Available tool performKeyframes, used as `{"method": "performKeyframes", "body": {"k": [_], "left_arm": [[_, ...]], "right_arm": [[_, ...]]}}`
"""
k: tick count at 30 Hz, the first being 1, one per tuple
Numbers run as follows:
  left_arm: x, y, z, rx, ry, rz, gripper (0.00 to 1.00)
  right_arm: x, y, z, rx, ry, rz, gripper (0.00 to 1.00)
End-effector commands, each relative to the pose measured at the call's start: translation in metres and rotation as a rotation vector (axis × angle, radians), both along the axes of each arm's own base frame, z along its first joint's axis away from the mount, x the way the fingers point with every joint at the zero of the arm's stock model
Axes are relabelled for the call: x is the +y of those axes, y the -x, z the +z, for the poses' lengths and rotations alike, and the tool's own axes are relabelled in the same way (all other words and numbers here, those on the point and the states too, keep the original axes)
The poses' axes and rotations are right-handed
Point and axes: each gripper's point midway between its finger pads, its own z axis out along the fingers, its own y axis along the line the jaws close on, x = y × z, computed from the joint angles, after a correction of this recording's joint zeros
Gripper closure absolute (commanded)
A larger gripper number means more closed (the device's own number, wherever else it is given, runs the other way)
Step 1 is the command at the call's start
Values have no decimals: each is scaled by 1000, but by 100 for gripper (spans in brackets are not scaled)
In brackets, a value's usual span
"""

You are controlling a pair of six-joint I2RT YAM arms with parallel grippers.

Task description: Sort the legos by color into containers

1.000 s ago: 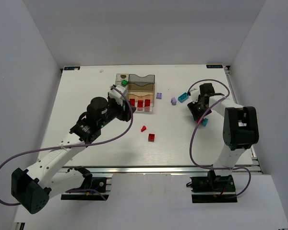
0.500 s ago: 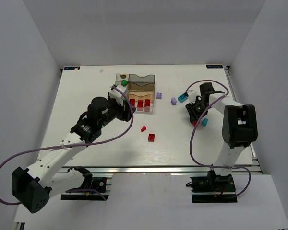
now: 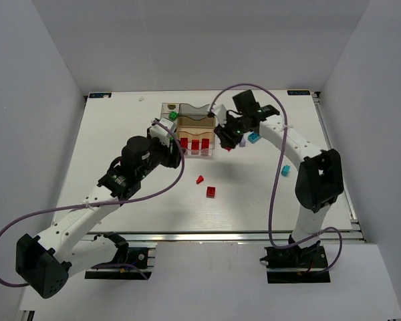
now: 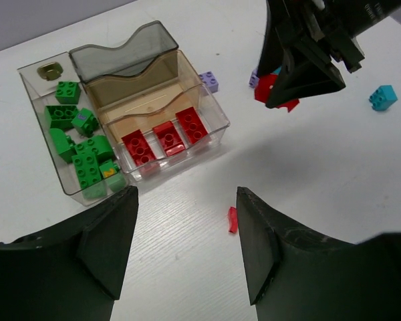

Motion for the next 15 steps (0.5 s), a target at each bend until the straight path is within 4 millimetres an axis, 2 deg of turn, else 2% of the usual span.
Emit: {"method": "performKeyframes", "body": {"k": [1, 2, 3, 4, 5, 6, 8, 12, 15], "left_arm": [[16, -3, 8, -47, -5, 71, 30], [17, -4, 9, -52, -5, 79, 29], [18, -4, 9, -56, -9, 84, 29], [19, -5, 7, -54, -15, 86, 29], [20, -6, 6, -53, -22, 93, 29], [20, -6, 6, -55, -22, 94, 29], [21, -7, 4, -53, -28, 101, 29], [19, -9, -3, -36, -43, 100, 29], [18, -10, -4, -32, -45, 95, 29]], "right_arm": [[45, -15, 38, -144, -57, 83, 93], [65, -18, 35, -170, -58, 105, 93], [67, -31, 44, -209, -69, 88, 92], [72, -36, 43, -225, -69, 84, 92], [85, -42, 33, -237, -60, 82, 91], [88, -51, 38, -261, -64, 68, 90], [98, -58, 25, -255, -52, 51, 88], [107, -73, 13, -295, -56, 14, 79], [105, -81, 5, -309, -41, -11, 72]]}}
